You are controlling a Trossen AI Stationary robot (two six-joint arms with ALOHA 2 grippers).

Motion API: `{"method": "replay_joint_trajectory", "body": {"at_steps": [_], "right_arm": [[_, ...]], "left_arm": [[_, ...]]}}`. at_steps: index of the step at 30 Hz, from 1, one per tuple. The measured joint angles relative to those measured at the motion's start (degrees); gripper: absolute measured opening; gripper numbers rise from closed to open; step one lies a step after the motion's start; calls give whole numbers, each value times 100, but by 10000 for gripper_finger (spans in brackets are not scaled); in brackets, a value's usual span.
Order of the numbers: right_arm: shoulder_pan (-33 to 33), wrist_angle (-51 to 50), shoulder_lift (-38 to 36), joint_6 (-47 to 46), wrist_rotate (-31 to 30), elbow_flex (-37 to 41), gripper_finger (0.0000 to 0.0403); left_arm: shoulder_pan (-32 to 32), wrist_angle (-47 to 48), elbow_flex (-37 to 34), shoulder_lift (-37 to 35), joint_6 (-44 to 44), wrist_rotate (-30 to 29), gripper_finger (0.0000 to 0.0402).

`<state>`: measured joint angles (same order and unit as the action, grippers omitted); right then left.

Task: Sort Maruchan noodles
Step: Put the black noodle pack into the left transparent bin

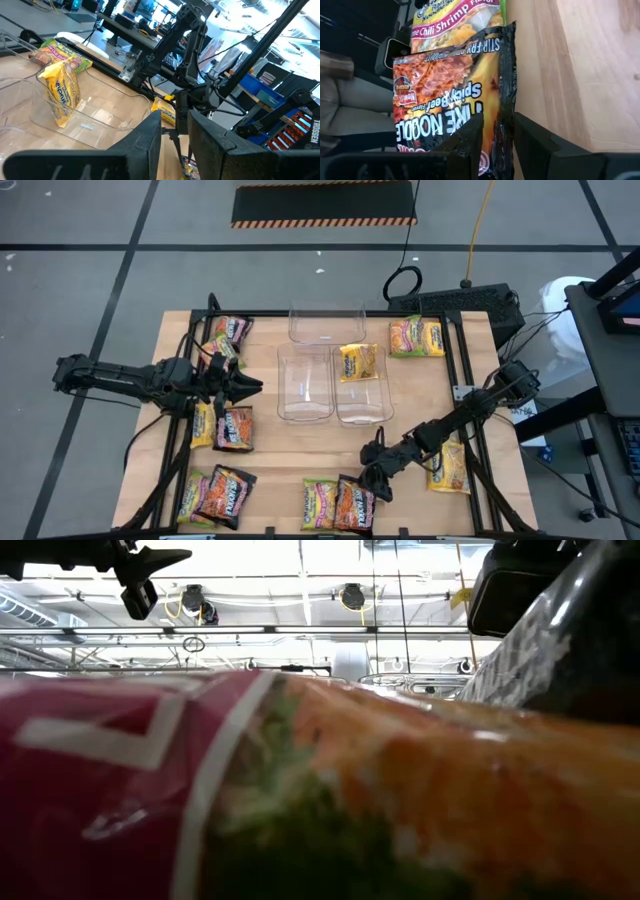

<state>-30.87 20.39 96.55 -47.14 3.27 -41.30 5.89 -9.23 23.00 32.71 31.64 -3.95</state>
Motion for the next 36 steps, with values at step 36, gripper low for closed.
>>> {"method": "replay_joint_trajectory", "body": {"at_steps": [36], "right_arm": [[-2,927,756,159,127,-5,92]], "left_arm": [[-2,-4,-2,2,50,0,102]]}}
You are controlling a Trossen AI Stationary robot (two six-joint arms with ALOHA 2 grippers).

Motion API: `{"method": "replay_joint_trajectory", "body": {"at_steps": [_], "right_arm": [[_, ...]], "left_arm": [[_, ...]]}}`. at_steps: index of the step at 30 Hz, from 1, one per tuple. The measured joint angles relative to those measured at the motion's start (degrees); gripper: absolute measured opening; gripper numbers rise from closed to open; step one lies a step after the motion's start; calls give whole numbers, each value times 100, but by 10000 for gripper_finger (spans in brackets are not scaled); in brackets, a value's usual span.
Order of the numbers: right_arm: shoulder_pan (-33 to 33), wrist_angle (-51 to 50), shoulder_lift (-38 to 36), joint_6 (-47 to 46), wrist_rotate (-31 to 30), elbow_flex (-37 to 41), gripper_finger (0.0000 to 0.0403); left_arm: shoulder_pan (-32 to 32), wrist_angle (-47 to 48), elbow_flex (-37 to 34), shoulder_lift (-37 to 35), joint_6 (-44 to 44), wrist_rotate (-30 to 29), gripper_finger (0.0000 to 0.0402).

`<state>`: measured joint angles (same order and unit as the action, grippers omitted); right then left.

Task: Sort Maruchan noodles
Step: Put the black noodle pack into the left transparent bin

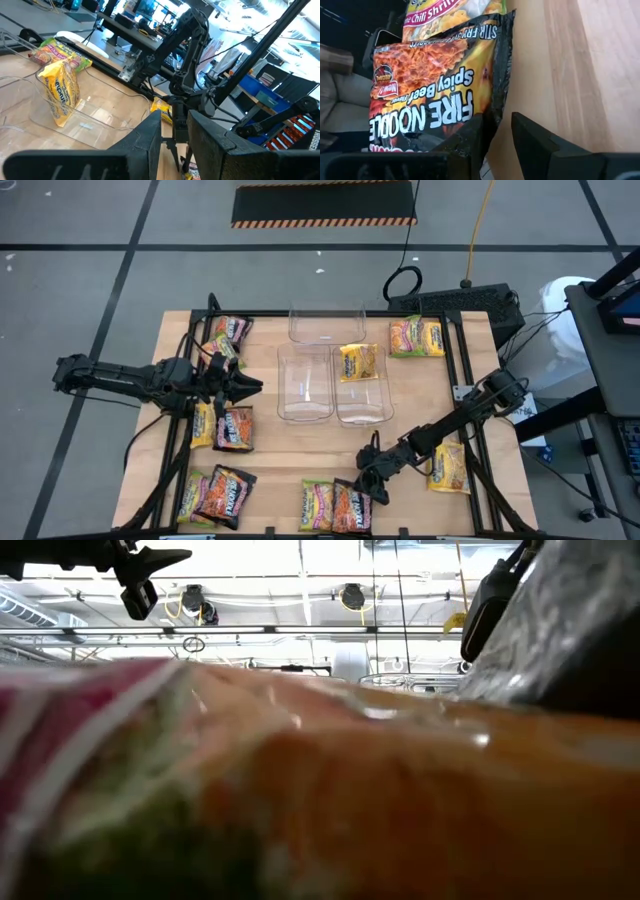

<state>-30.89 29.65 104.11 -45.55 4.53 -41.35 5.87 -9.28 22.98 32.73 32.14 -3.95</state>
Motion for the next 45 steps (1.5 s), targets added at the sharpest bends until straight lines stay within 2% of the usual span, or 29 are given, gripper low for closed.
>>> {"method": "replay_joint_trajectory", "body": {"at_steps": [7,13,19,31,37,45], "right_arm": [[15,8,9,111,-9,-1,7],[20,121,-63,63,-285,12,1],[26,24,-599,139,-347,12,0],[26,-300,-1697,562,-1805,6,0],[33,-318,-1751,644,-1827,-93,0],[76,-295,-1751,1193,-1983,-422,0]], "left_arm": [[0,0,0,-2,2,-2,102],[2,2,0,-2,2,-2,102],[0,2,0,0,-17,-2,102],[0,11,0,-2,-35,-2,102],[2,17,0,-2,-39,-2,102],[2,17,0,-2,-163,-5,102]]}}
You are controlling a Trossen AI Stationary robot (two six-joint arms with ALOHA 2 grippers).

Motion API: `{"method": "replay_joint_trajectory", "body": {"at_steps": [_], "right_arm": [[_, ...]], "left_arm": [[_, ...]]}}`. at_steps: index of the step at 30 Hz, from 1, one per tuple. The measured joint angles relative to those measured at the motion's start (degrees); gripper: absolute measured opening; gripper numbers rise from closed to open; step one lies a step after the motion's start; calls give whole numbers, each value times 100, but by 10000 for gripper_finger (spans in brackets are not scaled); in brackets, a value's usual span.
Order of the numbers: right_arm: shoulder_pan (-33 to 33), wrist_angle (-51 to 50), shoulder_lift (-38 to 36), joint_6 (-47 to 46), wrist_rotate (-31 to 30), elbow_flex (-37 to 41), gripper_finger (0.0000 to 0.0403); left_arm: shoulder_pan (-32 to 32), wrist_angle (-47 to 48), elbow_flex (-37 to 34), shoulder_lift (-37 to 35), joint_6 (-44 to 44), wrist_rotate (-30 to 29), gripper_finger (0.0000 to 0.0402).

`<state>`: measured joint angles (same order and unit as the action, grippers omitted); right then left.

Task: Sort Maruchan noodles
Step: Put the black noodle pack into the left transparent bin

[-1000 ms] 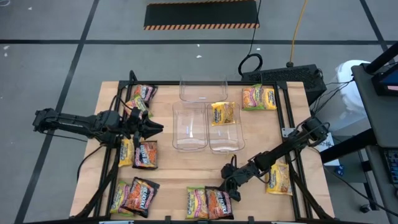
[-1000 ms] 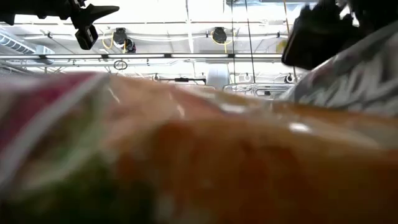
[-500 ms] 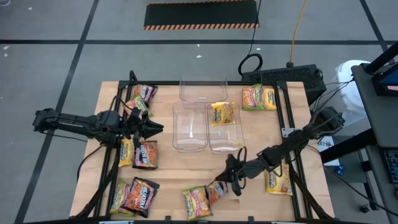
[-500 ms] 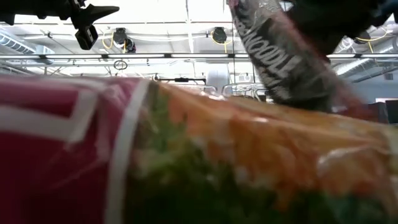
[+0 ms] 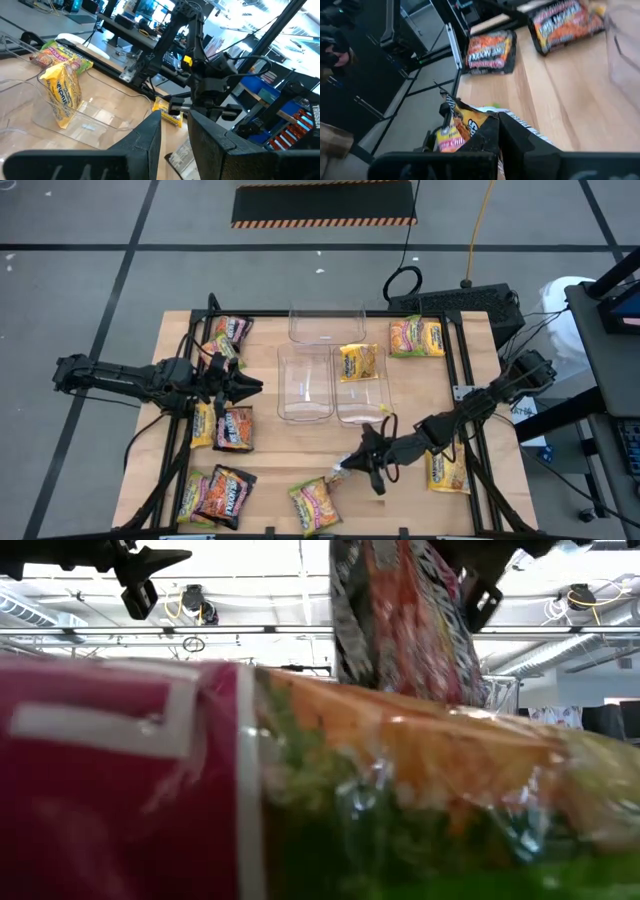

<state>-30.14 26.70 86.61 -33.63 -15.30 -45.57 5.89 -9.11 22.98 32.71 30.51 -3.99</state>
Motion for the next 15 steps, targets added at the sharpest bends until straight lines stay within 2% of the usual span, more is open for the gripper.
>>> {"method": "replay_joint_trajectory", "body": {"at_steps": [15], "right_arm": [[689,-1,0,1217,27,-648,0]], "left_arm": [[0,14,0,2,-10,0,102]]}}
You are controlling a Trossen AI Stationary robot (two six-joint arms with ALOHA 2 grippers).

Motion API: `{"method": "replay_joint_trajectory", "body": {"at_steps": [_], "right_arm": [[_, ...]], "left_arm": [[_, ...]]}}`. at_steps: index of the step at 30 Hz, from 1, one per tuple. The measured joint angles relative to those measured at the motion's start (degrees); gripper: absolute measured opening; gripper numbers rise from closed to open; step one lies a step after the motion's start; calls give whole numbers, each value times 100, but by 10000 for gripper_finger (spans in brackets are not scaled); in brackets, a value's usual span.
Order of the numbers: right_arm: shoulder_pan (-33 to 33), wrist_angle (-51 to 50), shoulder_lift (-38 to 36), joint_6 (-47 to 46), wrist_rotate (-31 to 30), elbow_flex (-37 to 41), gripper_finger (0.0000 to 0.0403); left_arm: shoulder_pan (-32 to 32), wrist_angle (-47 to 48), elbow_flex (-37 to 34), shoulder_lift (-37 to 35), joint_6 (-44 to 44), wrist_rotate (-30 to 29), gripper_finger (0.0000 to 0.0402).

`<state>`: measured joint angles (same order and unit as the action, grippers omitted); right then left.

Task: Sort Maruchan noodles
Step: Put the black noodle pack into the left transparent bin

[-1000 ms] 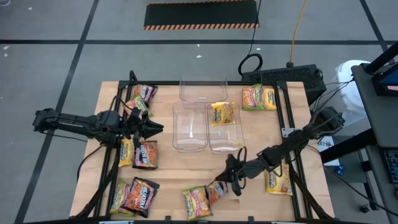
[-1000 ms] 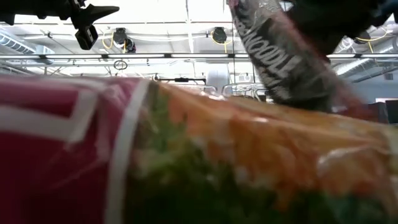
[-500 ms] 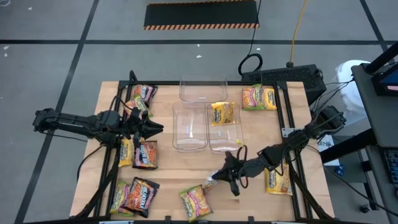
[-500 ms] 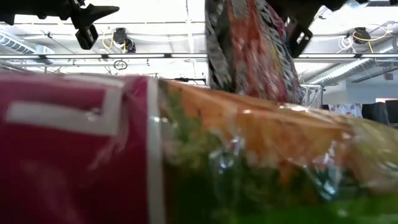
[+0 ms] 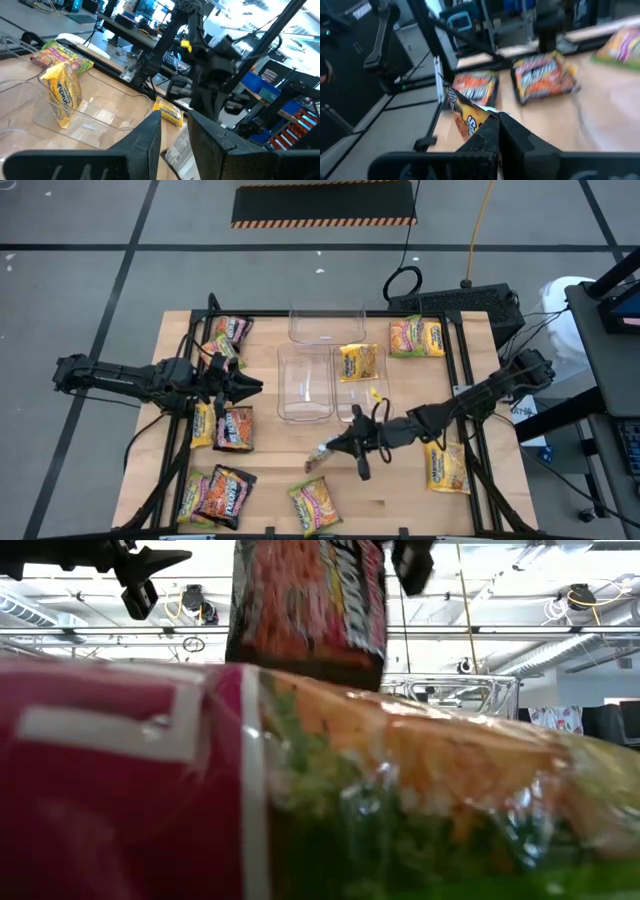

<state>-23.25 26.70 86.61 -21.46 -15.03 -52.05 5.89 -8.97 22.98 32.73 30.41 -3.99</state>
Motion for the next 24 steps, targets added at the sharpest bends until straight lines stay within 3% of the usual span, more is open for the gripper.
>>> {"method": "replay_joint_trajectory", "body": {"at_steps": [8,19,24], "right_arm": [[470,-96,-2,628,22,-744,0],[1502,-1019,-4,910,11,-1308,0],[2044,-1004,-4,861,520,-1318,0]], "left_arm": [[0,23,0,0,51,1,102],[4,-142,0,-35,-182,0,102],[4,-143,0,-181,-149,0,102]]}}
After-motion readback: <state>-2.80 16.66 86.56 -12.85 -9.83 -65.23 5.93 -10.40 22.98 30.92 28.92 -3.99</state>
